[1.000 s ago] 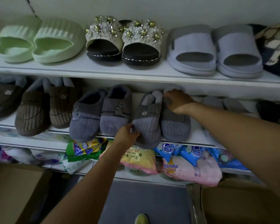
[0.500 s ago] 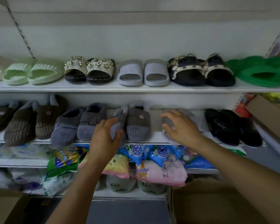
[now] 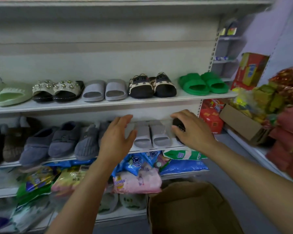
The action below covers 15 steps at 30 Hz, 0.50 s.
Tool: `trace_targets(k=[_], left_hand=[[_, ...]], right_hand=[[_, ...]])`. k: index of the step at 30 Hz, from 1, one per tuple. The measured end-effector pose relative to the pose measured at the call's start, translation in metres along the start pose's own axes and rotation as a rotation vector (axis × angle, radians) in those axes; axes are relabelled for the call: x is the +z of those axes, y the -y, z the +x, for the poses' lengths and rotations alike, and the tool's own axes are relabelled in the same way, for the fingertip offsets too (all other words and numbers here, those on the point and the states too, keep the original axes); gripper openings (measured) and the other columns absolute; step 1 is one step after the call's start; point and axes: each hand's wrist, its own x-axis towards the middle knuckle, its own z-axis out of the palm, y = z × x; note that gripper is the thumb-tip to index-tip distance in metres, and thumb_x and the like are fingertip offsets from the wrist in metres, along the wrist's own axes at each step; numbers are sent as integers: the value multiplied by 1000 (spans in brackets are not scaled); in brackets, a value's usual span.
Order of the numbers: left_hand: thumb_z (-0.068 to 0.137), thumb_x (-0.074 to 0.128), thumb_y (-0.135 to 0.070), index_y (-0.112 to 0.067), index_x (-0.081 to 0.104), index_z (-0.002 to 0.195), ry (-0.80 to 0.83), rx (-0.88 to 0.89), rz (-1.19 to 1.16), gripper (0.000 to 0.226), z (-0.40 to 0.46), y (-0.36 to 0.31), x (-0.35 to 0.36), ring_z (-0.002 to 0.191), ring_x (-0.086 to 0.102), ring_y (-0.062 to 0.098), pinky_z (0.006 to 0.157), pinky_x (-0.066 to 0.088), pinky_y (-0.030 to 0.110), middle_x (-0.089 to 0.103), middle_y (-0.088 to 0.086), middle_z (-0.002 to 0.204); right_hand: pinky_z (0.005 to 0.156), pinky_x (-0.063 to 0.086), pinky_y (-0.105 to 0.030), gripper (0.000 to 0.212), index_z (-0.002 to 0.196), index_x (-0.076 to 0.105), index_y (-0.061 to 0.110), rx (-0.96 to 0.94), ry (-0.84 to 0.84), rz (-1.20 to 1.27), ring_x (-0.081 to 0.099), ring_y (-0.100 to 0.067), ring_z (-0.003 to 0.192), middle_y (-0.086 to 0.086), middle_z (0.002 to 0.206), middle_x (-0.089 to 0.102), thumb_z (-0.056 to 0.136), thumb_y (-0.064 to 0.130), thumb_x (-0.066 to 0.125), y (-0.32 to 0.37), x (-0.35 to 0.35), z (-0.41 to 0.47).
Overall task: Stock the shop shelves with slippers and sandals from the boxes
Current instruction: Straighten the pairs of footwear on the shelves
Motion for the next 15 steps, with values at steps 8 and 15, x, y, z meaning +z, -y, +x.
trace_targets(k=[8, 15], left_hand=[[90, 60, -33, -22, 43, 138, 83, 224, 131, 53, 81, -38, 34, 112, 53, 21, 87, 50, 40, 56, 2, 125], [90, 59, -35, -22, 49, 134, 223, 342, 139, 47, 133, -63, 90, 113, 52, 22, 90, 47, 36, 52, 2, 126]], right_hand=[[81, 50, -41, 36, 122, 58, 23, 77, -126, -131, 58, -26, 108, -3, 121, 59, 88, 34, 59, -54, -33, 22], [79, 50, -38, 33, 121, 58, 26, 200, -105, -132, 58, -25, 105, 0, 122, 56, 89, 34, 57, -110, -40, 40]])
